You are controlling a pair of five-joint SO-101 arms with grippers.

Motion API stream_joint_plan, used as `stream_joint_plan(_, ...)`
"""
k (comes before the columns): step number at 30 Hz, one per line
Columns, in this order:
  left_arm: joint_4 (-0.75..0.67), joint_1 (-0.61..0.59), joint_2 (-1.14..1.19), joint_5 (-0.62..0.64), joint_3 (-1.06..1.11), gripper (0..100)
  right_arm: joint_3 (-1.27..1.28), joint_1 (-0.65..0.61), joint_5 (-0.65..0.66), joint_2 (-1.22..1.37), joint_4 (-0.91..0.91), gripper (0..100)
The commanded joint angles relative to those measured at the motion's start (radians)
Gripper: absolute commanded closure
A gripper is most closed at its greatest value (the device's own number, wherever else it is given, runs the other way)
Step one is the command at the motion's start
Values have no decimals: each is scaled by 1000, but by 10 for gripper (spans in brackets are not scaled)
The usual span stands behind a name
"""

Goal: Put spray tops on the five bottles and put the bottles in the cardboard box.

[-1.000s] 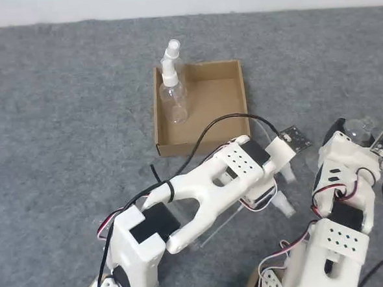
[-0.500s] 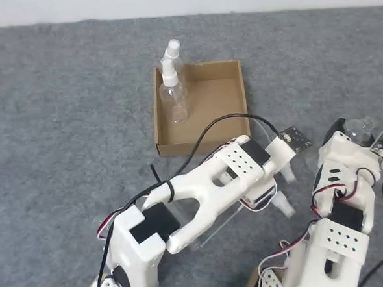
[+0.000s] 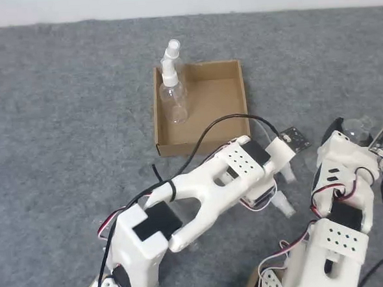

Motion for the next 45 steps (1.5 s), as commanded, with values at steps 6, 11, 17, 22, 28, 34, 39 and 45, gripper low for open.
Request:
stream_joint_plan(6, 109, 29, 31, -2, -87, 900, -44, -7, -8, -33, -27, 932)
stream_joint_plan(11, 110, 34, 31, -3, -93, 944, -44, -7, -6, -33, -27, 932)
stream_joint_plan(17, 138, 34, 29, -34, -94, 987, -44, -7, -6, -33, -27, 932)
stream_joint_plan(22, 150, 34, -40, -34, -71, 988, -44, -7, -6, -33, -27, 932)
stream_joint_plan(28, 100, 34, -152, -34, 25, 988, -44, -4, -6, -33, -27, 935)
stream_joint_plan(34, 89, 29, -262, -32, 97, 988, -46, -2, -6, -33, -27, 936)
stream_joint_plan(39, 87, 29, -322, -32, 139, 988, -46, -2, -6, -33, -27, 936)
stream_joint_plan(45, 14, 29, -410, -31, 228, 988, -46, -7, -5, -33, -27, 936)
